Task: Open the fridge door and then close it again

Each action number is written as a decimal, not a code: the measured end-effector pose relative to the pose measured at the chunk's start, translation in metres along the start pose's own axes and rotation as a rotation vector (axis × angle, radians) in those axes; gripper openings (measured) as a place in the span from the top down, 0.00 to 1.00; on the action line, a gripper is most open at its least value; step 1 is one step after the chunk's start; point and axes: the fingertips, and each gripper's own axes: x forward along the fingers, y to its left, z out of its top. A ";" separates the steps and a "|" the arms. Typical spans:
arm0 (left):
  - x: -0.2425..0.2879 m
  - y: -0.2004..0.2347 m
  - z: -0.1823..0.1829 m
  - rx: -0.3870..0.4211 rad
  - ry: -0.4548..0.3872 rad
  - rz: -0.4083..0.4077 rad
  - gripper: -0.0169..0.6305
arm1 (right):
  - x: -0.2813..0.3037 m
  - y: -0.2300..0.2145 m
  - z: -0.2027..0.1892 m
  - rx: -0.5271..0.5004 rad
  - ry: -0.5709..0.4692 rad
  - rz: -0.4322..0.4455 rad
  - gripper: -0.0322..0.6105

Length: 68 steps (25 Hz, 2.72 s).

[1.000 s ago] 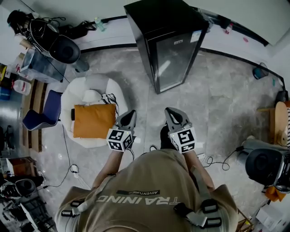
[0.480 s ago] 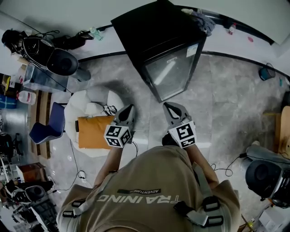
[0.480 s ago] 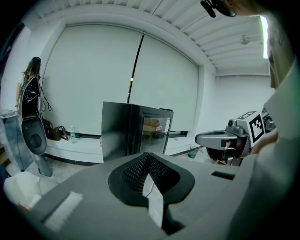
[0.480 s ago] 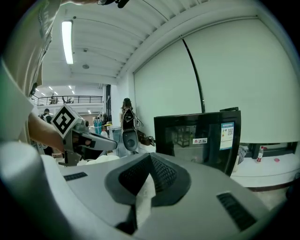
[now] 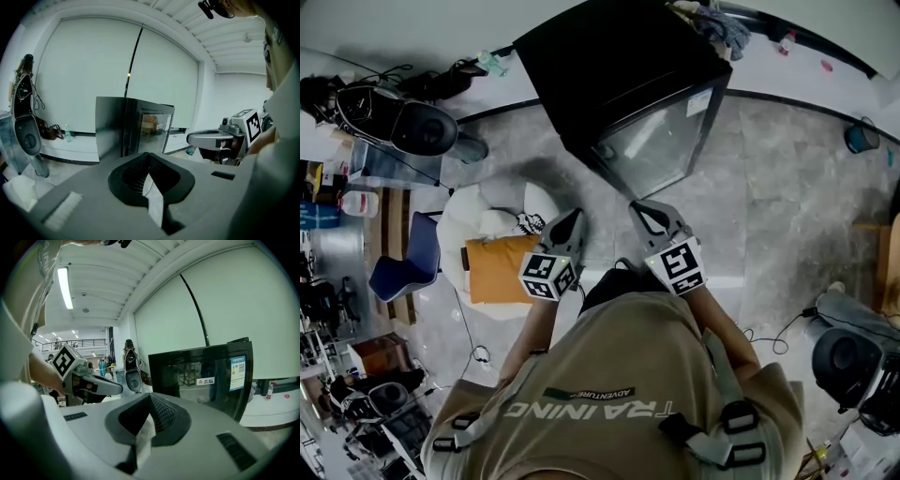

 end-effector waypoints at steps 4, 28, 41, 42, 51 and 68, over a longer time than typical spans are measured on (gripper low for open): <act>0.011 0.013 -0.004 0.001 0.012 -0.026 0.97 | 0.011 0.000 -0.001 0.009 0.009 -0.014 0.96; 0.095 0.059 -0.031 0.152 0.167 -0.302 0.97 | 0.073 -0.012 0.025 0.091 0.030 -0.197 0.96; 0.113 0.055 -0.045 0.223 0.259 -0.346 0.92 | 0.077 -0.015 0.022 0.048 0.057 -0.232 0.96; 0.114 0.054 -0.042 0.222 0.254 -0.346 0.92 | 0.076 -0.013 0.021 0.046 0.062 -0.229 0.96; 0.123 0.051 -0.037 0.234 0.242 -0.342 0.92 | 0.070 -0.014 0.016 0.045 0.079 -0.255 0.96; 0.125 0.050 -0.038 0.198 0.242 -0.336 0.92 | 0.058 -0.018 0.016 0.047 0.052 -0.287 0.96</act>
